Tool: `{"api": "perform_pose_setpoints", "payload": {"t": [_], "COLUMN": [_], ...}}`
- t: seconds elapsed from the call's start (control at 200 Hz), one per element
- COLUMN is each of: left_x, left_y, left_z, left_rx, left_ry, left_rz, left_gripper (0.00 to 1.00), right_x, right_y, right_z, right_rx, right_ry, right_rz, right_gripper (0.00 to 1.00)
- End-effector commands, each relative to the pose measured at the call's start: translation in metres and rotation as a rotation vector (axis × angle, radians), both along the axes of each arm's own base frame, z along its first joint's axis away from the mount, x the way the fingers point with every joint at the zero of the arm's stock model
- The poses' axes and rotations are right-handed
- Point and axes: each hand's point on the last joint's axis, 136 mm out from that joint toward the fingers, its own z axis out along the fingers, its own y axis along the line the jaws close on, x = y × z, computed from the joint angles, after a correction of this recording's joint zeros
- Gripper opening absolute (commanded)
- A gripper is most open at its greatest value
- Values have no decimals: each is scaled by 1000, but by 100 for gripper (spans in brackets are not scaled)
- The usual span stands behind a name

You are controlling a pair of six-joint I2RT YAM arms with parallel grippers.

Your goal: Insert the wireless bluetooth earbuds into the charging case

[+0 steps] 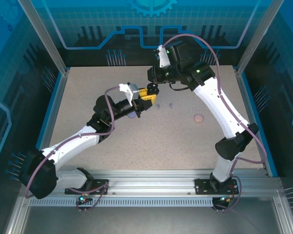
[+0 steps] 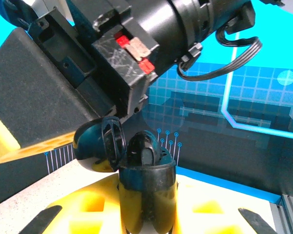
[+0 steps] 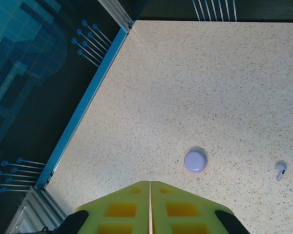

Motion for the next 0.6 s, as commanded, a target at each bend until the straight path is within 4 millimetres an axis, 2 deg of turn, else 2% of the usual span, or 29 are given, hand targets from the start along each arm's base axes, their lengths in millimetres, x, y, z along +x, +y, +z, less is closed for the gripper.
{"api": "perform_pose_setpoints", "payload": {"t": [0.0, 0.185, 0.375, 0.49, 0.595], "left_x": [1, 5, 9, 10, 11], "left_y": [-3, -3, -1, -2, -4], "left_z": [17, 17, 17, 15, 9], "left_rx": [-21, -17, -19, -19, -15], "left_ry": [-44, -47, -44, -32, 3], "left_rz": [3, 21, 38, 36, 28], "left_gripper": [0, 0, 0, 0, 0], "right_x": [-32, -59, -73, -71, -56], "right_y": [1, -5, -18, -30, -60], "right_z": [11, 9, 5, 9, 17], "right_rx": [3, -3, 9, 13, 36], "right_ry": [-6, -6, 5, -18, -51], "right_rz": [68, 80, 55, -1, -138], "right_gripper": [9, 9, 9, 11, 21]}}
